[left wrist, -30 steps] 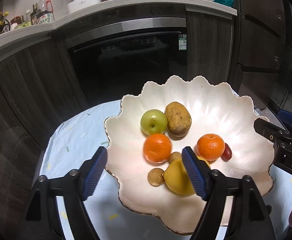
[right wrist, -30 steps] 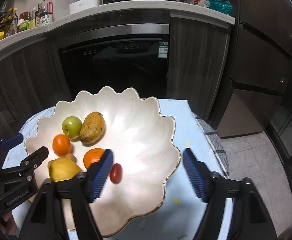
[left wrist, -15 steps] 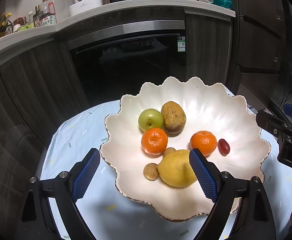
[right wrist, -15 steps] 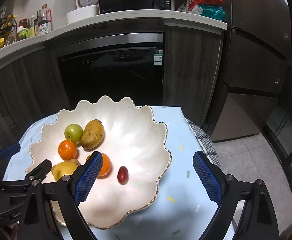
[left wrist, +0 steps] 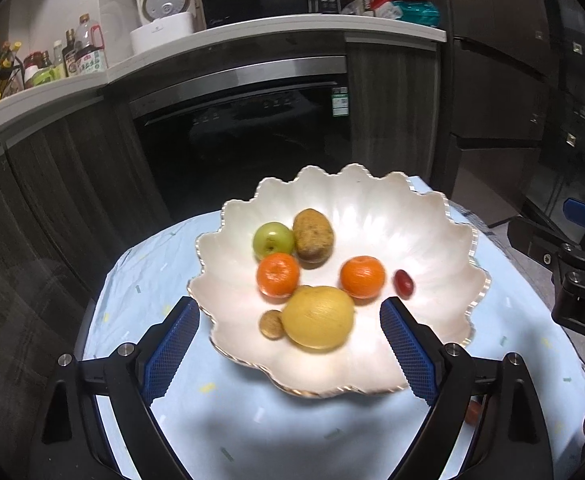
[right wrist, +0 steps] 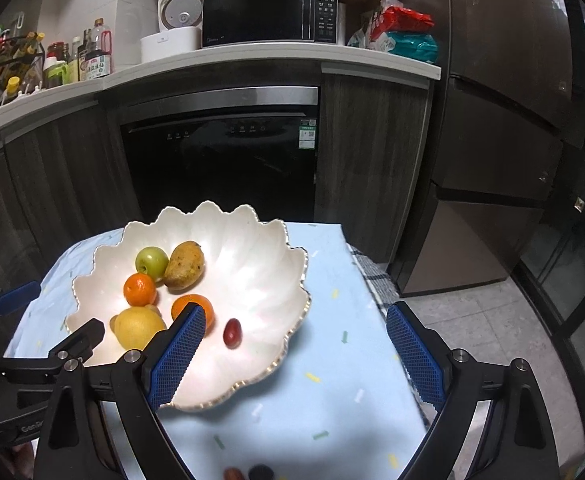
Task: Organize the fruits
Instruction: 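Withdraw both tools from the bowl toward the red date and dark berry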
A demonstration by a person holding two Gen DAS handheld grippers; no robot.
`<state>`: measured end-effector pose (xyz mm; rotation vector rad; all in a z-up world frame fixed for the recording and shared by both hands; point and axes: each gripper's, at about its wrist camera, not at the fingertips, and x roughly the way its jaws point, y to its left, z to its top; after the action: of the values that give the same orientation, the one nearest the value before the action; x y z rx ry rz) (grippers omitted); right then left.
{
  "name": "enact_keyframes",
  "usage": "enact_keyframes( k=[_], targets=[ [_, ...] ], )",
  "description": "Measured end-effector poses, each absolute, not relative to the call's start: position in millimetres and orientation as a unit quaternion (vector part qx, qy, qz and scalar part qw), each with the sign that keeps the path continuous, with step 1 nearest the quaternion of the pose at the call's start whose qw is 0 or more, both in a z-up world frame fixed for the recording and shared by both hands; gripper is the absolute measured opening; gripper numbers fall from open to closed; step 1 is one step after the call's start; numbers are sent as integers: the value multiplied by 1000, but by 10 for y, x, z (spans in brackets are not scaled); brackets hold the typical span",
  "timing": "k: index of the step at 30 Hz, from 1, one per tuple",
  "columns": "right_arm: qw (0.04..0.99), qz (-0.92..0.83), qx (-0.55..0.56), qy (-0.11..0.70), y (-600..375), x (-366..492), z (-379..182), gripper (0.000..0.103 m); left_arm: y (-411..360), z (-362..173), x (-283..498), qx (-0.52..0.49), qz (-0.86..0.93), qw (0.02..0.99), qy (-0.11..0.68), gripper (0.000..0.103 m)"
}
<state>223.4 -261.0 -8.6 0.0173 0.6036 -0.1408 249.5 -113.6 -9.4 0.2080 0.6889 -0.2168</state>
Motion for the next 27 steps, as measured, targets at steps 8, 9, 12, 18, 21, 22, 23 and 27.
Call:
enact_keyframes(
  k=[8,9,12,18,21,22,23,27],
  targets=[
    [951,-59,19,304,-2757,1975,-122,93,-1366,-104,2178,116,-135,926,332,93],
    [950,-57,17,306,-2769,1934,-135,93,-1392,-115,2139,117,-138,925,333,93],
    [950,-51,13,308,-2806,1840,-167,93,-1451,-150,2042,120,-147,923,334,93],
    [948,-43,-1,316,-2864,1694,-256,93,-1565,-211,1818,131,-162,920,331,93],
    [946,-33,-10,323,-2884,1646,-319,93,-1618,-250,1712,138,-173,917,332,93],
    [945,-29,-12,327,-2892,1637,-339,92,-1639,-268,1675,141,-176,916,332,93],
    [943,-24,-14,331,-2901,1629,-366,92,-1656,-283,1643,144,-179,915,333,93],
    [938,-4,-25,345,-2899,1608,-467,92,-1719,-363,1547,154,-192,909,336,92]
  ],
)
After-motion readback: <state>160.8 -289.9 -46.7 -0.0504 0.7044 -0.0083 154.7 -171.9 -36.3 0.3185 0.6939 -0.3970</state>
